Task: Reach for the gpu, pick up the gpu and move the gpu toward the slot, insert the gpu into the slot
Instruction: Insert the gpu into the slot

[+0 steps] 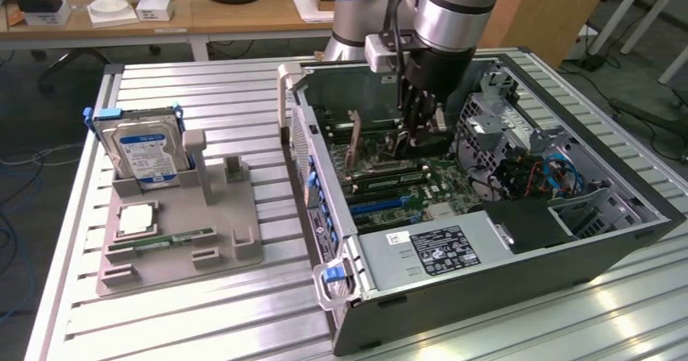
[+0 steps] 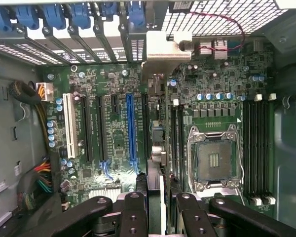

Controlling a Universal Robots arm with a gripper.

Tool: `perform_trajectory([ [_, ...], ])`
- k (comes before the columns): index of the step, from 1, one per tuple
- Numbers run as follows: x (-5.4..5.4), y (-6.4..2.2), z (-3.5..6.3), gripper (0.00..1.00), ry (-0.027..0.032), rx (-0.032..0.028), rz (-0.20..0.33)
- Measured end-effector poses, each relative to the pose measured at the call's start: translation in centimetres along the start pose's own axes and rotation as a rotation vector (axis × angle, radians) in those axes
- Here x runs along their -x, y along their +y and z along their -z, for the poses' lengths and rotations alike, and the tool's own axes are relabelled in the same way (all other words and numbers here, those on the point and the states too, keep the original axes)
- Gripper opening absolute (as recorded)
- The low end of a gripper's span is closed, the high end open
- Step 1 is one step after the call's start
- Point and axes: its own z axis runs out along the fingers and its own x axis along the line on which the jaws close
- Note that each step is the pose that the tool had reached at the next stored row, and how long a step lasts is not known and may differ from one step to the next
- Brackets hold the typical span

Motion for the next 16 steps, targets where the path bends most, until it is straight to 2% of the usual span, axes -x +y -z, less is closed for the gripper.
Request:
perform_trajectory([
  [6,-0.16,0.00,-0.50,0.27,-0.0014,0.0001,0.000],
  [8,-0.24,-0.01,-0.57,0.27,-0.0200,0.0014,0.000],
  [9,-0.25,-0.01,-0.62,0.27,-0.0239,0.0015,0.000],
  [16,-0.39,-0.02,-0.85,0.27,-0.0249,0.0018,0.000],
])
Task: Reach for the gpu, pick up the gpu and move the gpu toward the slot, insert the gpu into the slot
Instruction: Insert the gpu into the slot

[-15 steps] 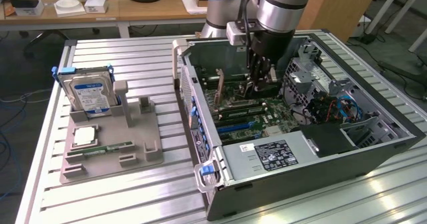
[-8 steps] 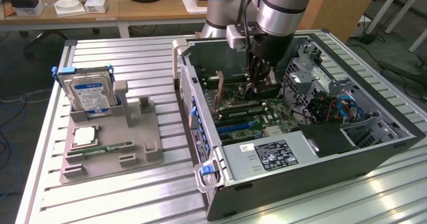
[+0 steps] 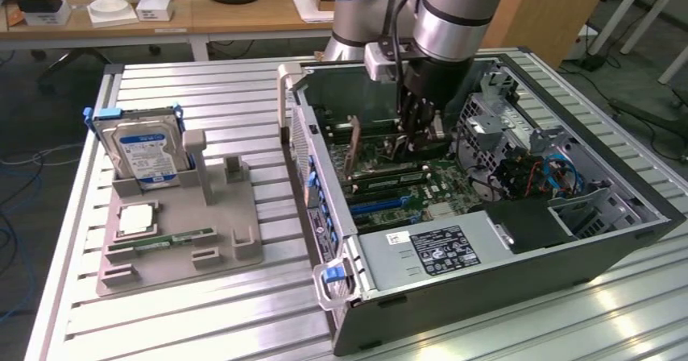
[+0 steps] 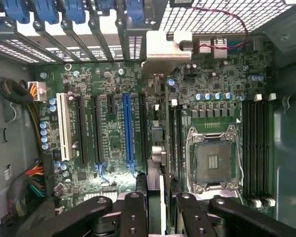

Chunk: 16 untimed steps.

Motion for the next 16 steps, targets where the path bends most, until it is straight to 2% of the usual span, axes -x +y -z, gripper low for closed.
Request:
perform_trajectory([
  [11,-0.8,-0.02,-1.25,0.27,-0.0002,0.0009,0.007],
  [16,-0.9,-0.02,-2.07,0.27,0.0031,0.0015,0.007],
])
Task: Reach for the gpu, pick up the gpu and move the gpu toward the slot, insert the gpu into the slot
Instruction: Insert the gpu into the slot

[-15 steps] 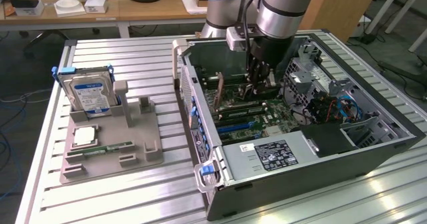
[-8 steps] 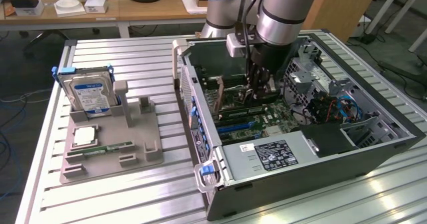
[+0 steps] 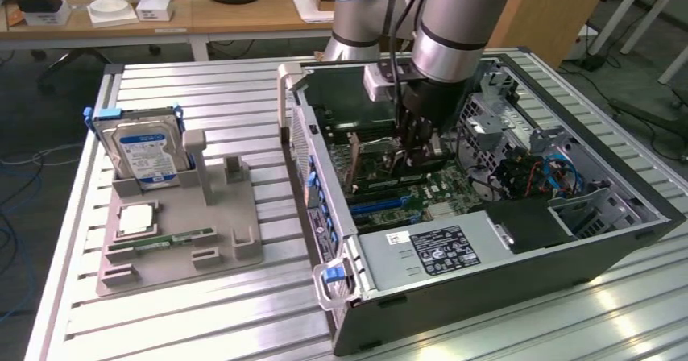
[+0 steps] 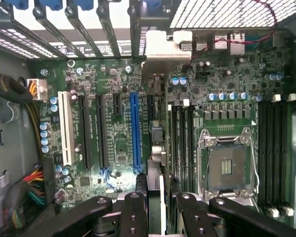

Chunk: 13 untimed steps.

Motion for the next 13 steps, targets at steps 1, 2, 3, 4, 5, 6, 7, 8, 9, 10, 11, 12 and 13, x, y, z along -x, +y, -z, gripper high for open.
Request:
perform_trajectory([
  [1,-0.08,0.00,-0.14,0.27,0.0003,0.0001,0.000],
  [2,-0.22,-0.01,-0.15,0.27,0.0003,0.0000,0.000],
  [3,-0.36,-0.02,-0.15,0.27,0.0005,0.0000,0.000],
  [4,-0.48,-0.02,-0.17,0.27,0.0005,0.0000,0.000],
  [5,-0.61,-0.02,-0.17,0.27,0.0007,0.0000,0.000],
  [6,-0.74,-0.03,-0.18,0.27,0.0009,0.0001,0.000],
  [7,-0.81,0.05,-0.21,0.27,0.0010,0.0000,0.000],
  [8,-0.93,0.37,-0.28,0.27,0.0010,0.0000,0.000],
  [9,-0.96,0.53,-0.33,0.27,0.0008,-0.0001,0.000],
  [10,-0.97,0.63,-0.41,0.27,0.0012,-0.0001,0.000],
  [11,-0.98,0.67,-0.47,0.27,0.0030,-0.0001,0.000],
  [12,-1.00,0.69,-0.54,0.27,0.0057,-0.0003,0.000],
  [13,-1.02,0.69,-0.62,0.27,0.0081,-0.0005,0.000],
])
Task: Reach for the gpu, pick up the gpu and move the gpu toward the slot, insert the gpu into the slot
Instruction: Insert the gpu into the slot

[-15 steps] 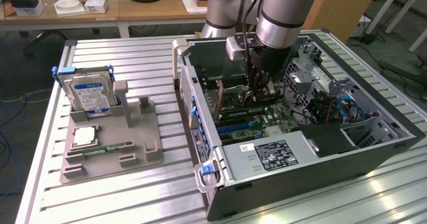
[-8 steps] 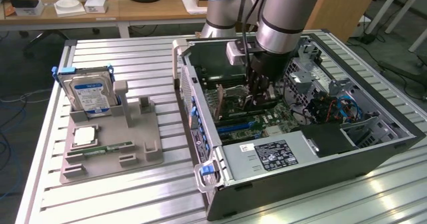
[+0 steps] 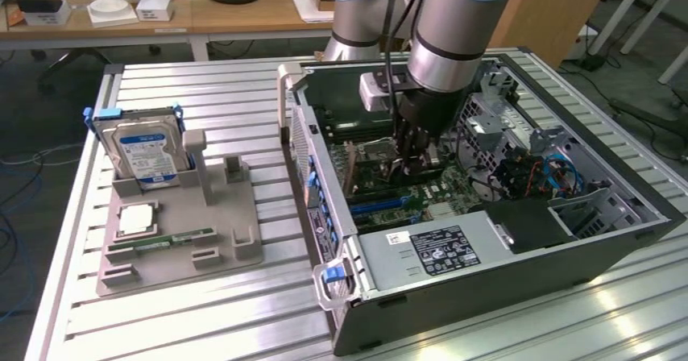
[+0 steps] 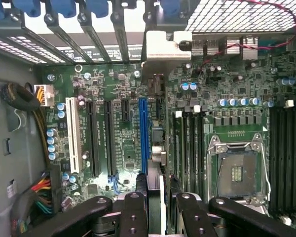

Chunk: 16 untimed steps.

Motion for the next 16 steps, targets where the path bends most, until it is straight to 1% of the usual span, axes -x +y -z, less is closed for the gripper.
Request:
perform_trajectory([
  [1,-0.1,0.01,-0.05,0.27,0.0028,-0.0001,0.000],
  [5,-0.2,0.25,-0.55,0.27,0.0071,-0.0004,0.000],
  [9,-0.2,0.85,-1.01,0.27,0.0086,-0.0006,0.000],
  [16,-0.8,1.05,-1.30,0.27,0.0103,-0.0007,0.000],
])
